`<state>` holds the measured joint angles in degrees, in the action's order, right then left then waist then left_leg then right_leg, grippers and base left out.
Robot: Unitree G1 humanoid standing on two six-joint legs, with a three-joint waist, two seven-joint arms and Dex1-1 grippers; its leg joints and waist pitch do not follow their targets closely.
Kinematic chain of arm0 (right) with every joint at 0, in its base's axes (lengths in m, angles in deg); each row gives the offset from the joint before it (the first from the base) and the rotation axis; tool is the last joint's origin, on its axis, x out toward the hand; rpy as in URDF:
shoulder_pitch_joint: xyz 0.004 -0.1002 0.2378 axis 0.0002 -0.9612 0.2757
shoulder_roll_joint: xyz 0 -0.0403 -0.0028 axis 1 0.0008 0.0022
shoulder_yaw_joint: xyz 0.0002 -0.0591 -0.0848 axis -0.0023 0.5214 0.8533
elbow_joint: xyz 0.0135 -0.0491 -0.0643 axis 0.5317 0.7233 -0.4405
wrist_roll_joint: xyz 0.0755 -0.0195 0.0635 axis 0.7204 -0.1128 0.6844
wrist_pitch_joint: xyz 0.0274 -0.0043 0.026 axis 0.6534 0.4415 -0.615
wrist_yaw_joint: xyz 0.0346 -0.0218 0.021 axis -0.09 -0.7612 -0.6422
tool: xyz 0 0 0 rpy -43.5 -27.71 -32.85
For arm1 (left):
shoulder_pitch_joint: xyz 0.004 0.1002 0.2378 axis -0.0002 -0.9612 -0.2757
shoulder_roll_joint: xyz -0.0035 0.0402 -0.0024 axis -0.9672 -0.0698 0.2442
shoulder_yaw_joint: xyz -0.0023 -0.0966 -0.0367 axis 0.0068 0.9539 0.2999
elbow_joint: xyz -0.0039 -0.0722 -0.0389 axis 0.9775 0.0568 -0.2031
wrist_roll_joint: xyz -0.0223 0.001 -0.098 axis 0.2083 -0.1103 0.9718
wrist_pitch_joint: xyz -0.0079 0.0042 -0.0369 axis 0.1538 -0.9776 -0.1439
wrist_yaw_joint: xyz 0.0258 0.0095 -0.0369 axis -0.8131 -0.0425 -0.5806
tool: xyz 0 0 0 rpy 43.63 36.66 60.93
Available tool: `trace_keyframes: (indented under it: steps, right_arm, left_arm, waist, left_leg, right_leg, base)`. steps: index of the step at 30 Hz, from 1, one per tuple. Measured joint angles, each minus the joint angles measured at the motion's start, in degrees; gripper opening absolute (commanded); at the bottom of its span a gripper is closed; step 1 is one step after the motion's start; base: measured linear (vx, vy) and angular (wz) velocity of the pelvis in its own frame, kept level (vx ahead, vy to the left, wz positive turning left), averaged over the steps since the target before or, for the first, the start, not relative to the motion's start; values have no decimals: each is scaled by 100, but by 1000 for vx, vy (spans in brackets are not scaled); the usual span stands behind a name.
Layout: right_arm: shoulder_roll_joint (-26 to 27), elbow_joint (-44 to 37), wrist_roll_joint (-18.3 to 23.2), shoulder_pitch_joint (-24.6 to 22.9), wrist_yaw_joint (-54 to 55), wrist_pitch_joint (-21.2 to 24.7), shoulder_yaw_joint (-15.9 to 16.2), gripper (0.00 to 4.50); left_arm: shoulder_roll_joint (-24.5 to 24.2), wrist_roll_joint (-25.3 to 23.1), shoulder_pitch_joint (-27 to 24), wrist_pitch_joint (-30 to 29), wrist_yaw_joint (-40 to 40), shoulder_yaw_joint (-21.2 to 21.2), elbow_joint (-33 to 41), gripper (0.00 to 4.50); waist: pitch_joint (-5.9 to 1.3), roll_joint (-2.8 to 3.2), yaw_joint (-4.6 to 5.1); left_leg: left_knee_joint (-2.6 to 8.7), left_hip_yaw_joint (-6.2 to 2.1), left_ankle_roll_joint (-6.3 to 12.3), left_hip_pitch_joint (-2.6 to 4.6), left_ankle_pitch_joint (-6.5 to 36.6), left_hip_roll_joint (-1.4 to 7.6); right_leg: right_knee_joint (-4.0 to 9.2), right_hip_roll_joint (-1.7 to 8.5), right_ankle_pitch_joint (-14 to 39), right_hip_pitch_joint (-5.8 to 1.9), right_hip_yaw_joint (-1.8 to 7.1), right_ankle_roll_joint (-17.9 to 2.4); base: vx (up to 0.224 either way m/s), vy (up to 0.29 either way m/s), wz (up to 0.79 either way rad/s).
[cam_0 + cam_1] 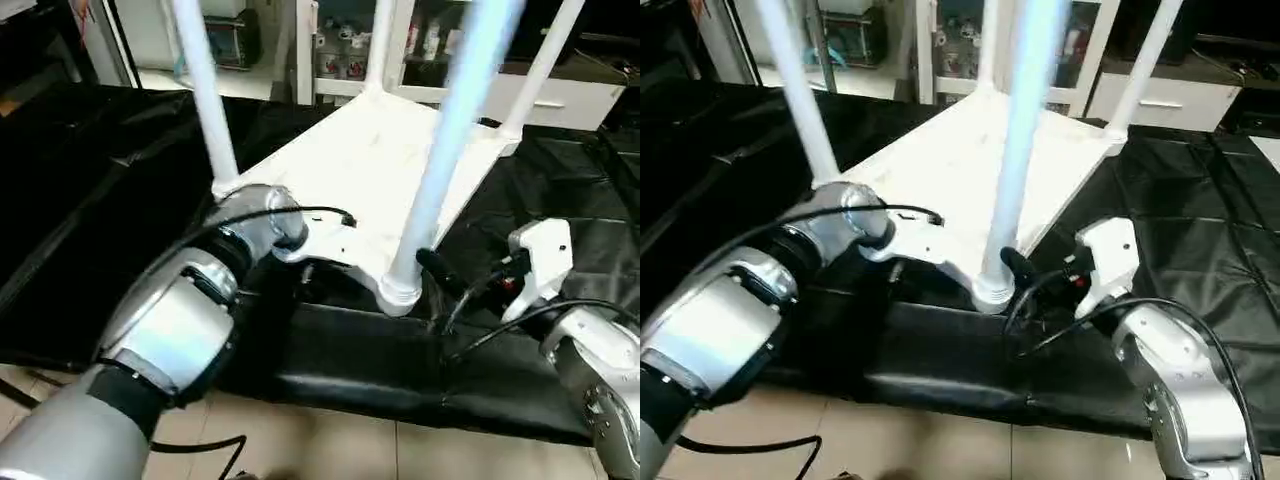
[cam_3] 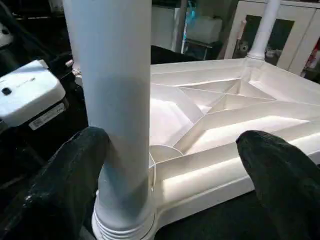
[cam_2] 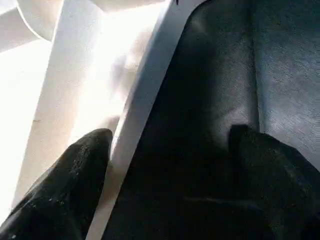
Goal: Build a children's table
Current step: Rotate table base
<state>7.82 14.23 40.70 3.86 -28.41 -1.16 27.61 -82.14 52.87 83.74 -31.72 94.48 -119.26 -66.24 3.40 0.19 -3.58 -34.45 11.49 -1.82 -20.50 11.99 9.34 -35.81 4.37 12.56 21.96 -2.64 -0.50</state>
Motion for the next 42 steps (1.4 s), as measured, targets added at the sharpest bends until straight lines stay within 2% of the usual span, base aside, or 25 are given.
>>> trace_keyframes:
  steps: [5,10,16,19,24,26,29,32,35,38,42]
  right_arm:
    - [56,92,-28,2,30,-53,37,450]
    - [94,194,-33,2,-17,-106,70,450]
    - [95,284,-21,13,-168,-135,90,450]
    - [90,295,36,14,-324,-135,89,450]
    - [48,257,451,22,-841,-108,220,450]
    - [52,156,603,42,-1043,-43,416,450]
    - [60,153,631,56,-1100,14,478,450]
    - [76,154,629,57,-1099,14,479,450]
    - [445,528,297,379,-726,-84,508,450]
    - [643,920,-28,618,-362,-187,680,450]
    - [742,1131,-100,758,-116,-188,788,450]
  left_arm:
    - [-288,207,-268,183,295,227,181,442]
    - [-473,572,-620,427,272,565,330,442]
    - [-592,784,-956,650,246,736,571,442]
    - [-579,781,-1006,662,171,736,605,442]
    - [-518,750,-1012,631,131,726,628,442]
    - [-428,715,-1010,631,127,690,673,442]
    - [-352,675,-1007,679,129,601,732,442]
    - [-341,570,-974,736,129,537,742,442]
    - [-367,468,-919,766,140,424,729,442]
    - [-366,346,-873,784,141,359,731,442]
    - [-450,305,-865,890,264,265,846,442]
  waist:
    - [-23,-28,42]
    - [-33,-79,23]
    - [-56,-233,30]
    - [-54,-278,25]
    - [-58,-297,-30]
    - [-58,-301,-112]
    - [-62,-310,-205]
    - [-65,-316,-227]
    - [-67,-314,-182]
    - [-68,-299,-180]
    - [-66,-296,-194]
  left_leg:
    - [3,0,-1,16,0,1]
    - [2,-1,-2,19,0,0]
    - [13,2,-3,25,0,2]
    - [13,3,-16,27,8,1]
    - [12,2,-33,31,17,1]
    - [13,2,-34,29,18,1]
    - [12,3,-27,19,23,0]
    - [12,5,-23,19,25,0]
    - [13,5,-30,30,22,0]
    - [16,4,-38,35,18,0]
    - [27,5,-40,31,19,0]
  right_leg:
    - [-2,-1,0,-11,2,0]
    - [-2,-1,0,-14,3,0]
    - [-1,-2,1,-11,4,0]
    - [0,-2,1,-12,5,0]
    - [-1,-2,1,-16,5,1]
    - [4,-2,1,-16,5,0]
    - [18,1,1,-17,2,0]
    - [22,1,1,-17,4,0]
    - [9,1,0,-18,4,1]
    - [8,1,0,-21,4,0]
    - [19,1,0,-18,3,1]
  base:
    - [0,0,0]
    - [0,0,0]
    - [0,0,0]
    - [0,0,0]
    - [0,0,0]
    - [0,0,0]
    - [0,0,0]
    - [0,0,0]
    - [0,0,0]
    - [0,0,0]
    - [0,0,0]
